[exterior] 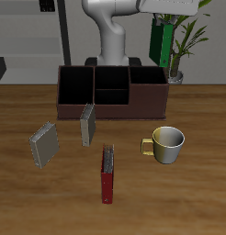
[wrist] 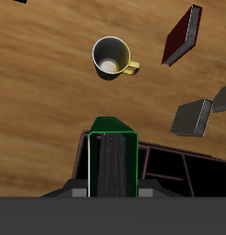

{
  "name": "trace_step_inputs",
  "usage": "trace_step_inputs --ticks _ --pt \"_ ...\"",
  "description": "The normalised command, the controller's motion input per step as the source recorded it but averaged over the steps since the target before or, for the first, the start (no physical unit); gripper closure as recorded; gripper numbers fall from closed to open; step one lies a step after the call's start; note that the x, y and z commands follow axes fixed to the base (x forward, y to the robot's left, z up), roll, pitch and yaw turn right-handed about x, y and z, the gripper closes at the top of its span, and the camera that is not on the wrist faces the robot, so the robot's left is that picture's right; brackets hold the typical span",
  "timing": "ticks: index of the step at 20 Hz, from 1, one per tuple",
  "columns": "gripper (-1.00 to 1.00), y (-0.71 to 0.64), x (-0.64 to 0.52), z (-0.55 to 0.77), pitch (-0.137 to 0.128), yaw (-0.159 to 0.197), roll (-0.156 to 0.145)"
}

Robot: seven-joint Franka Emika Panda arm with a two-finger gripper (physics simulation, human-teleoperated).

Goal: Place the green book into the back desk caddy's right compartment

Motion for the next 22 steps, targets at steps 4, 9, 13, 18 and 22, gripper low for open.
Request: trace_step_inputs --ticks 4,9,13,18,22 --pt "1.00 0.02 -0.24 -0.06 -0.021 0.014 0.004" --pt "1.00 0.03 -0.16 -0.08 -0.002 0.009 -0.002" --pt "1.00 0.10 -0.27 -0.07 -0.021 0.013 0.029" --pt "1.00 0.11 -0.21 -0.07 -0.011 0.028 0.032" --pt "1.00 -0.15 0.01 -0.02 -0.001 0.002 -0.035"
